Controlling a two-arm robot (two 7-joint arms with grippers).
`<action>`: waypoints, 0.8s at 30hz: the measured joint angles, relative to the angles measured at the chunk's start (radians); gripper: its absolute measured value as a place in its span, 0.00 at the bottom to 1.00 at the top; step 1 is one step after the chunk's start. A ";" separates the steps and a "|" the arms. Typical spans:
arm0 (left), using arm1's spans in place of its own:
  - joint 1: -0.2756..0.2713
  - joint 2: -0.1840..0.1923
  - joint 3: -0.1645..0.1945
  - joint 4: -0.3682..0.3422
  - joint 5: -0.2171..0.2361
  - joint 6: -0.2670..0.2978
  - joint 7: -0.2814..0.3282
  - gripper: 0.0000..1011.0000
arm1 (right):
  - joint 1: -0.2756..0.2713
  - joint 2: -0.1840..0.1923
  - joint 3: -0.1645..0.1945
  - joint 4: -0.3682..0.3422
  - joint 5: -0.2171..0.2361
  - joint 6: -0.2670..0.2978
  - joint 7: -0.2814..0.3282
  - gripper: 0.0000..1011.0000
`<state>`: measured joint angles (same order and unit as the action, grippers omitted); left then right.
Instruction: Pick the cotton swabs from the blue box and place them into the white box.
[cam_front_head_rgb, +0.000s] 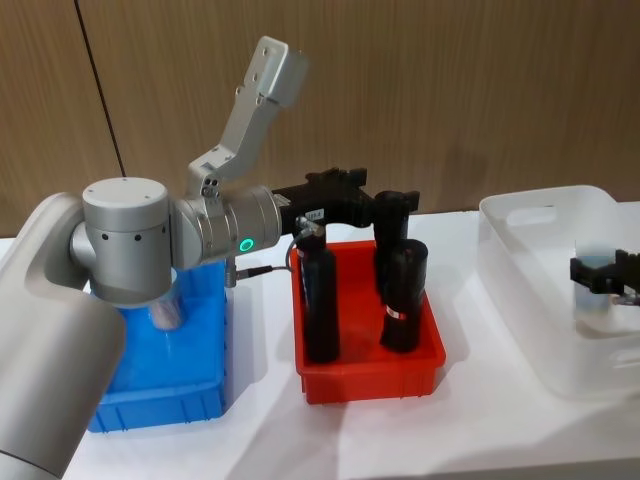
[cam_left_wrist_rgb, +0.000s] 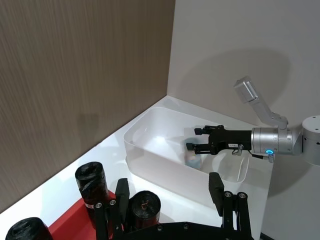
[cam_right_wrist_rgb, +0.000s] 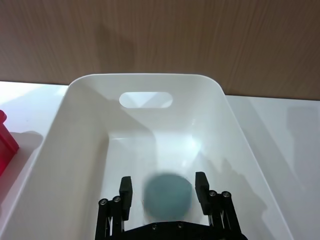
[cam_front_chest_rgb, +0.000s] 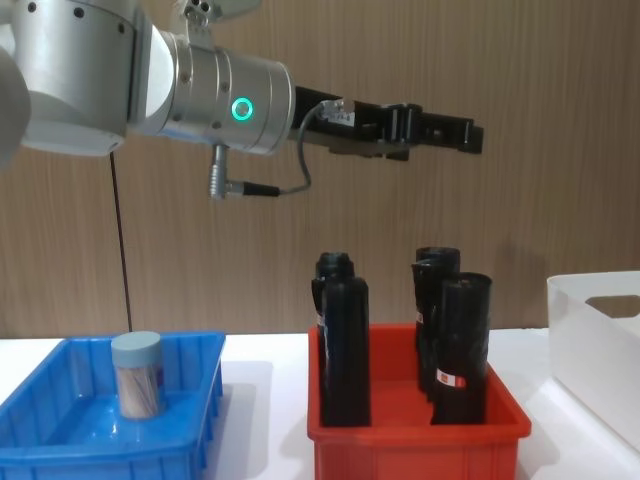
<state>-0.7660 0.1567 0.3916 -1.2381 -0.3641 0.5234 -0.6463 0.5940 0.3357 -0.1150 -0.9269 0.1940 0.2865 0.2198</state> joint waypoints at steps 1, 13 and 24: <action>0.000 0.000 0.000 0.000 0.000 0.000 0.000 0.99 | 0.000 0.000 0.000 0.000 0.000 0.000 0.000 0.76; 0.000 0.000 0.000 0.000 0.000 0.000 0.000 0.99 | 0.027 -0.003 0.000 0.037 -0.005 -0.010 0.016 0.99; 0.000 0.000 0.000 0.000 0.000 0.000 0.000 0.99 | 0.003 0.001 0.007 -0.020 0.005 -0.041 0.008 0.99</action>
<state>-0.7659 0.1567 0.3916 -1.2380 -0.3641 0.5234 -0.6463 0.5967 0.3367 -0.1083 -0.9466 0.1991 0.2456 0.2283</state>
